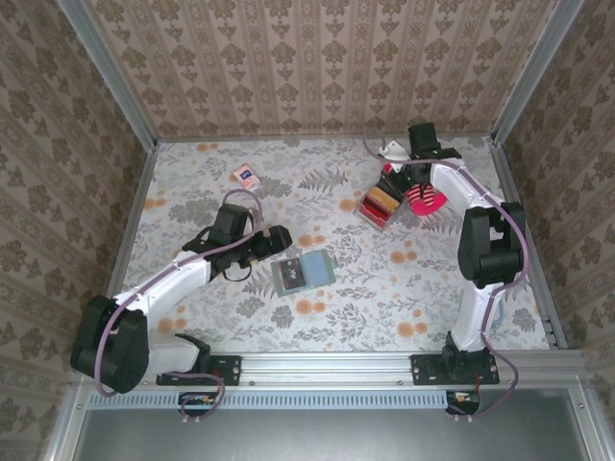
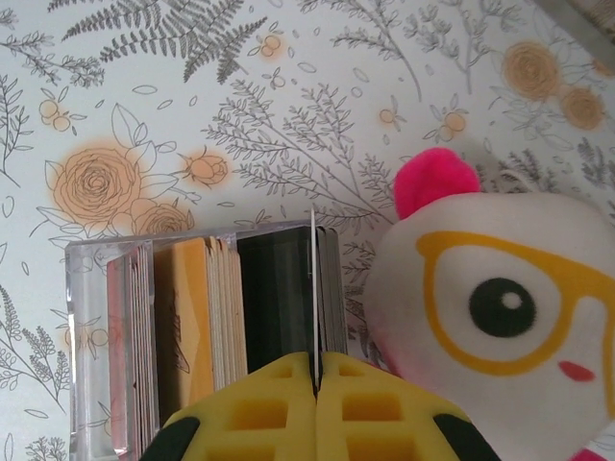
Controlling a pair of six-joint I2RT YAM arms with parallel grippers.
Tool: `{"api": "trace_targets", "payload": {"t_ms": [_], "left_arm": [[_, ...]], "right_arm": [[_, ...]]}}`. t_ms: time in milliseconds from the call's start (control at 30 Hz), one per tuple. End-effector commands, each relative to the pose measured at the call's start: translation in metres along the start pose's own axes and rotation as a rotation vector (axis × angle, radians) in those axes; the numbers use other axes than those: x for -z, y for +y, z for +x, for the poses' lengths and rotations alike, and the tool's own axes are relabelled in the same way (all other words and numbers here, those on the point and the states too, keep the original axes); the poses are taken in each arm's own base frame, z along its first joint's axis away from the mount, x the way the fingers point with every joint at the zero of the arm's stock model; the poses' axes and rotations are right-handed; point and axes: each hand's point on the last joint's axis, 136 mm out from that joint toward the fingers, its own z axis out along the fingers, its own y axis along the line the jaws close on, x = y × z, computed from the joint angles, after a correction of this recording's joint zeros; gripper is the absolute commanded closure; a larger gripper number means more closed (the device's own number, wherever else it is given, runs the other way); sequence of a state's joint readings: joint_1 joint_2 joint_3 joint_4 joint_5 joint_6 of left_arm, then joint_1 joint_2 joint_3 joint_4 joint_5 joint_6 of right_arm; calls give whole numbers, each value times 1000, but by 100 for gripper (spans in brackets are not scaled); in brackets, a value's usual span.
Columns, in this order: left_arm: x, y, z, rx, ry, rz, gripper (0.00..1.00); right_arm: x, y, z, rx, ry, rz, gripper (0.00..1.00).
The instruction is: Take the credit cards out of the card holder
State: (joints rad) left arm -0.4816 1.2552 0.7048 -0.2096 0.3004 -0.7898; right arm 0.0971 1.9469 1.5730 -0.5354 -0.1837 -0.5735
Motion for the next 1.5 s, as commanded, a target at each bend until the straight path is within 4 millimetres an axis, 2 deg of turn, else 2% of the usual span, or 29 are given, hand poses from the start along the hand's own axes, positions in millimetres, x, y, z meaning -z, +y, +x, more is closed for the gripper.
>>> {"api": "trace_targets", "payload": {"t_ms": [0, 300, 467, 567, 733, 900, 1000, 1333, 1467], "left_arm": [[7, -7, -2, -2, -12, 45, 0], [8, -2, 3, 7, -9, 50, 0], [8, -2, 5, 13, -7, 58, 0], [8, -3, 5, 12, -4, 61, 0], [8, -6, 4, 5, -6, 73, 0], [13, -12, 1, -2, -25, 102, 0], [17, -13, -1, -7, -38, 103, 0], [17, -10, 3, -4, -32, 93, 0], [17, -8, 3, -2, -35, 89, 0]], "right_arm": [[-12, 15, 15, 8, 33, -71, 100], [-19, 11, 21, 10, 49, -53, 100], [-26, 16, 36, 7, 80, -73, 100], [-28, 16, 37, -7, 74, -91, 100], [-24, 21, 32, -20, 54, -124, 92], [-9, 23, 18, -40, -5, -129, 83], [0, 15, 6, -46, -44, -90, 79], [35, -6, -17, -106, -140, 13, 79], [52, -2, -29, -147, -188, -8, 79]]}}
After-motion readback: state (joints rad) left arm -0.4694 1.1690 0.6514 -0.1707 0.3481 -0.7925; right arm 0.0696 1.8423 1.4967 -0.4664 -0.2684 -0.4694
